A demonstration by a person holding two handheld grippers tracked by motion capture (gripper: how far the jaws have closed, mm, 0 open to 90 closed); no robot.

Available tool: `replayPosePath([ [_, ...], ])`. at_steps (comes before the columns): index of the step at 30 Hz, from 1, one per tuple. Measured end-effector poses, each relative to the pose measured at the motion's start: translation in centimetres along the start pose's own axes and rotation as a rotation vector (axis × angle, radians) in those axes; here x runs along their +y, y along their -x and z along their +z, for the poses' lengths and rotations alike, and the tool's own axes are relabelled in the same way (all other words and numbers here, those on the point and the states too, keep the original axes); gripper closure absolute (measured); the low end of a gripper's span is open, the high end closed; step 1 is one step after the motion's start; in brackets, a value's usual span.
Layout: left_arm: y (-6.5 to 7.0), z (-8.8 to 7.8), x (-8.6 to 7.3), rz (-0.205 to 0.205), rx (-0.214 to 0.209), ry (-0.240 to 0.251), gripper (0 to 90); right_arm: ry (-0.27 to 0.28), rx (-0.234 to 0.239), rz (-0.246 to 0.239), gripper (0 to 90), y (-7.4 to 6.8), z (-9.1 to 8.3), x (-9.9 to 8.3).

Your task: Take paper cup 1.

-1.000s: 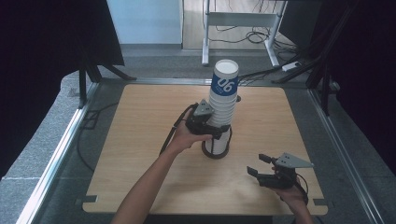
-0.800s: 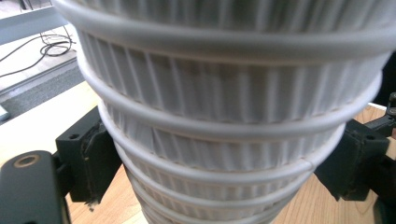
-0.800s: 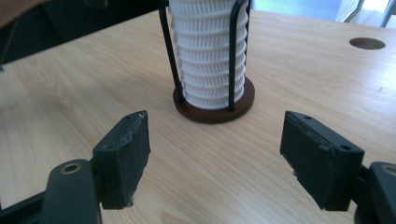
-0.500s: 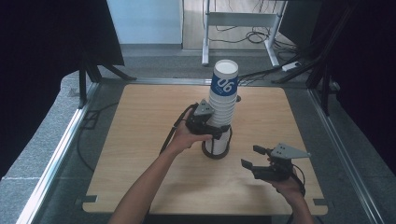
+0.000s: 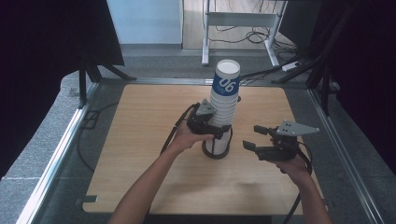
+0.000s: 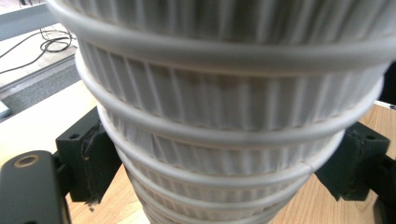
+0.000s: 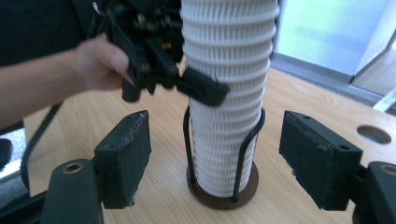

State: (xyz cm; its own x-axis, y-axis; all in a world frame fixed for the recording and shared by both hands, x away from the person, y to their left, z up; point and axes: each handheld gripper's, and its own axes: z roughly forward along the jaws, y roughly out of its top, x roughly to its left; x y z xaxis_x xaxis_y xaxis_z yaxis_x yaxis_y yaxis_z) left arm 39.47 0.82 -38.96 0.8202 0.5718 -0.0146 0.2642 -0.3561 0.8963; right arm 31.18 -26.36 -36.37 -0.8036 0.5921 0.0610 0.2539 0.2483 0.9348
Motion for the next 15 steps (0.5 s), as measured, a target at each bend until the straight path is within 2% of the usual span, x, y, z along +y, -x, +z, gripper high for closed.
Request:
replayPosePath([
  [8,0.0,0.0,0.1,0.002,0.001,-0.011,12.9,0.038,-0.001,-0.011,26.0,0.5,-0.3,1.4],
  [15,0.0,0.0,0.2,0.003,0.001,-0.014,12.9,0.047,0.008,-0.021,26.0,0.7,-0.1,2.3],
])
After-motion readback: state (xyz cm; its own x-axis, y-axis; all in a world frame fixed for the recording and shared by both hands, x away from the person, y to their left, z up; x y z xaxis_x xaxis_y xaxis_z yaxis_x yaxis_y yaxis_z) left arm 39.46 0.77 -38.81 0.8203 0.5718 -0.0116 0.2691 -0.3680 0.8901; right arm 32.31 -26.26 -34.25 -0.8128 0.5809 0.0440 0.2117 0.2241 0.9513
